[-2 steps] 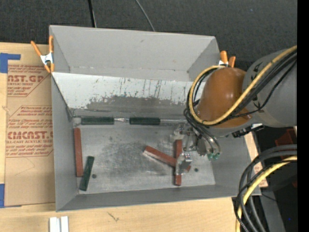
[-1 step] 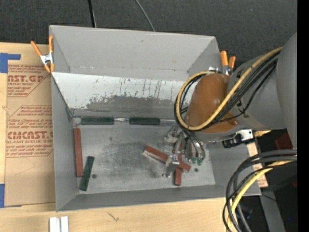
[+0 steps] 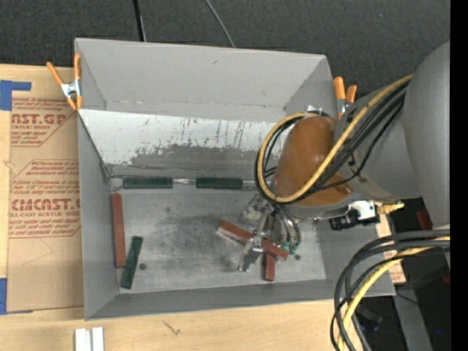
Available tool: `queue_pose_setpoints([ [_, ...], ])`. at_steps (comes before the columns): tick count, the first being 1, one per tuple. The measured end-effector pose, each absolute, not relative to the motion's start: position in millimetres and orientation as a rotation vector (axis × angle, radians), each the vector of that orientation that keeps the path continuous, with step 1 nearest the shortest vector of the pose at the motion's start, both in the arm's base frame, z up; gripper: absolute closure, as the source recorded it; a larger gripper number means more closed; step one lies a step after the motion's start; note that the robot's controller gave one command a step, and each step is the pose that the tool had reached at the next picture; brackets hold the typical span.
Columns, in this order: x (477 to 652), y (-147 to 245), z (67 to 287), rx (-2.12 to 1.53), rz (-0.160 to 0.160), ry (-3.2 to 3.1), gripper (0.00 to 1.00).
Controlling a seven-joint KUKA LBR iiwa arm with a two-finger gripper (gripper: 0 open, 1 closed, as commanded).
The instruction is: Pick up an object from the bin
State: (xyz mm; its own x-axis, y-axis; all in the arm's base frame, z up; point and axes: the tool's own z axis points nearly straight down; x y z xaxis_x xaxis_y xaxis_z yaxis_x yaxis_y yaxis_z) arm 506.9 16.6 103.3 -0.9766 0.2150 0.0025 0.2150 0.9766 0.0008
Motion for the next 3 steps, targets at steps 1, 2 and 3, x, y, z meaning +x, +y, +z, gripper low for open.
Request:
queue_pose_setpoints([
  [1, 508.2, 16, 122, -0.693, 0.0, -3.064, 0.0],
  [2, 492.6, 24, 72, -0.493, -0.001, -3.112, 0.0],
  [3, 497.3, 24, 74, -1.008, -0.007, -2.967, 1.0],
])
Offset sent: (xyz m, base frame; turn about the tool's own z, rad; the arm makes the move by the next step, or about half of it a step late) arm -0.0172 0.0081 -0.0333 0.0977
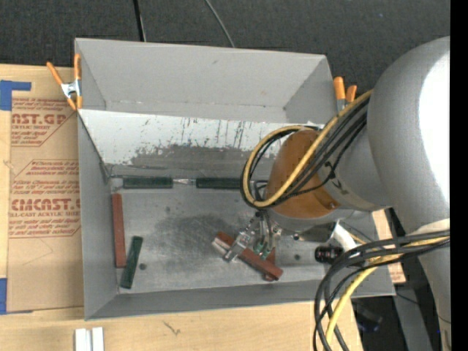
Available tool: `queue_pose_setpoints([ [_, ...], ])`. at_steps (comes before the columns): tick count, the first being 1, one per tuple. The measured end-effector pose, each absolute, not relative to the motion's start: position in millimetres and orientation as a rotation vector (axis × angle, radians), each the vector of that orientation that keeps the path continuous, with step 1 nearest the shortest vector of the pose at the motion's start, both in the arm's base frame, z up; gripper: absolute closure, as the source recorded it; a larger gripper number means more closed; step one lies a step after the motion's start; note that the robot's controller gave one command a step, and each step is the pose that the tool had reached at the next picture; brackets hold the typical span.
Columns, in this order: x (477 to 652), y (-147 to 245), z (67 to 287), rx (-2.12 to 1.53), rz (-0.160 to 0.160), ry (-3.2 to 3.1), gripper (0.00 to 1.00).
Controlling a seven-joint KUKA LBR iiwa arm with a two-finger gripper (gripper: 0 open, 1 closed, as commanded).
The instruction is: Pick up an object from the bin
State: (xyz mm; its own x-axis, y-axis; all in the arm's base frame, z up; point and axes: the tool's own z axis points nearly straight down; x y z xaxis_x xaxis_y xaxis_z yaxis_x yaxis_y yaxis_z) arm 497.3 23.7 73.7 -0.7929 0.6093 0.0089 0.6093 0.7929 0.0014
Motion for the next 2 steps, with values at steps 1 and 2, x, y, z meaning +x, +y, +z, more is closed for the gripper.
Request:
queue_pose_setpoints([
  [1, 497.3, 23.8, 73.7, -1.008, -0.007, -2.968, 1.0],
  [2, 495.7, 23.9, 80.1, -1.008, -0.003, -2.966, 1.0],
])
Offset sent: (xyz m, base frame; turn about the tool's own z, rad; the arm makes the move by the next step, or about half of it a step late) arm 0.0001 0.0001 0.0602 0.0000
